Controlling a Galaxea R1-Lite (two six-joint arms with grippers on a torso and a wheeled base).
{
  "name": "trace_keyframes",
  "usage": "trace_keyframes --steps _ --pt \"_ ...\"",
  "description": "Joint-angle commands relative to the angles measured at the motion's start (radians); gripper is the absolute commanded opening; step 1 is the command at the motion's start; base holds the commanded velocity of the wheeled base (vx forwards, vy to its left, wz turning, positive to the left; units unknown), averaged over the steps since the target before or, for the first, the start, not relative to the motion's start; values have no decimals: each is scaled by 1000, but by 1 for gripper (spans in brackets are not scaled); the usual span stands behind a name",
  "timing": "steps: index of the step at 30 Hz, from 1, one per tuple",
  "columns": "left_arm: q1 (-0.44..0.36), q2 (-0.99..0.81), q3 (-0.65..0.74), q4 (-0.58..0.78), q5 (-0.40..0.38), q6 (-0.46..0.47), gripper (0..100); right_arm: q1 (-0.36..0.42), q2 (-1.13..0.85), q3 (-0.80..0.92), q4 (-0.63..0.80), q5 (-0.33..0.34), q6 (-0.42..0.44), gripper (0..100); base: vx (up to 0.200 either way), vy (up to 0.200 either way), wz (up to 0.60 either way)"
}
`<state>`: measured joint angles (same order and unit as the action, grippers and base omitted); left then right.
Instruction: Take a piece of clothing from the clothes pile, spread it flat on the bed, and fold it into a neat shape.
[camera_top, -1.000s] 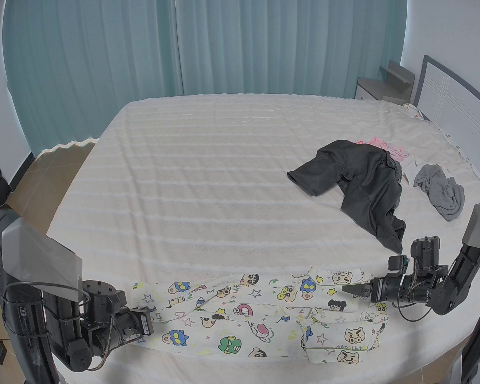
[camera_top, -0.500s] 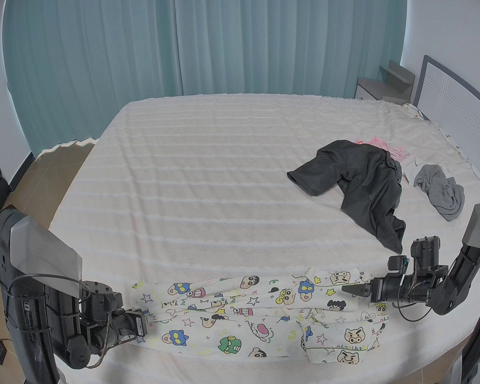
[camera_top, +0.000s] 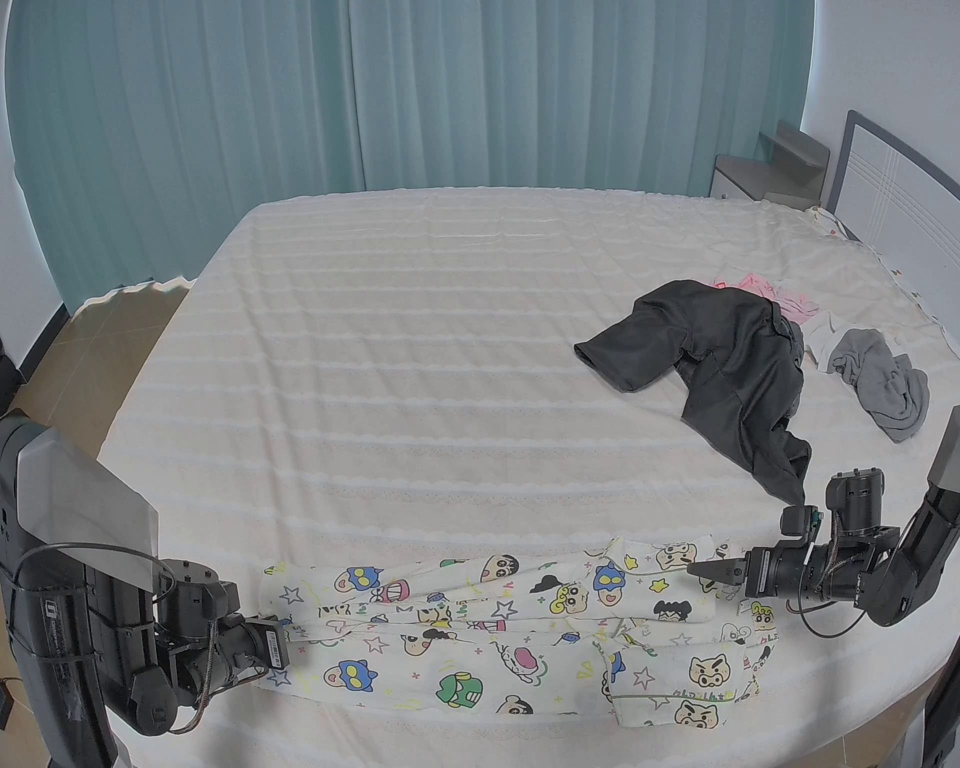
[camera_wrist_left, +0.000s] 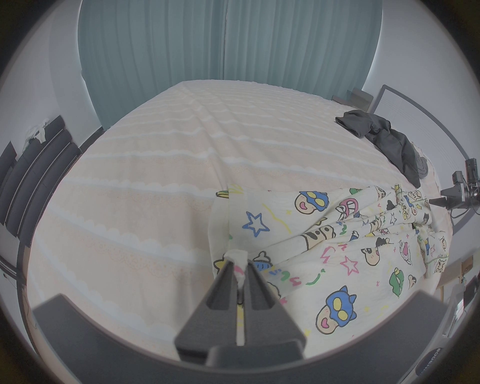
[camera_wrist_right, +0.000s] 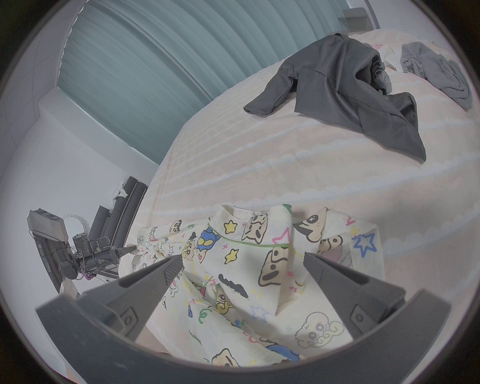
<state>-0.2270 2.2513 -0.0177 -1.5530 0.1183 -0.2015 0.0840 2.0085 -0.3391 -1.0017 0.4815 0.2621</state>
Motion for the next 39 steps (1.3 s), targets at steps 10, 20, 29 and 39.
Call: trace_keyframes --steps 10,20,29,39 --pt "0 -2 10 -6 -3 -6 0 -21 26 -11 5 -3 0 100 0 0 0" --pt "12 -91 12 -2 -57 -116 0 10 92 -23 -5 -1 -3 100 0 0 0" --pt "18 -71 10 -2 -60 -113 0 10 88 -18 -5 0 -4 100 0 0 0" --pt "25 -62 10 -2 -58 -116 100 23 85 -12 -5 -1 -4 100 0 0 0"
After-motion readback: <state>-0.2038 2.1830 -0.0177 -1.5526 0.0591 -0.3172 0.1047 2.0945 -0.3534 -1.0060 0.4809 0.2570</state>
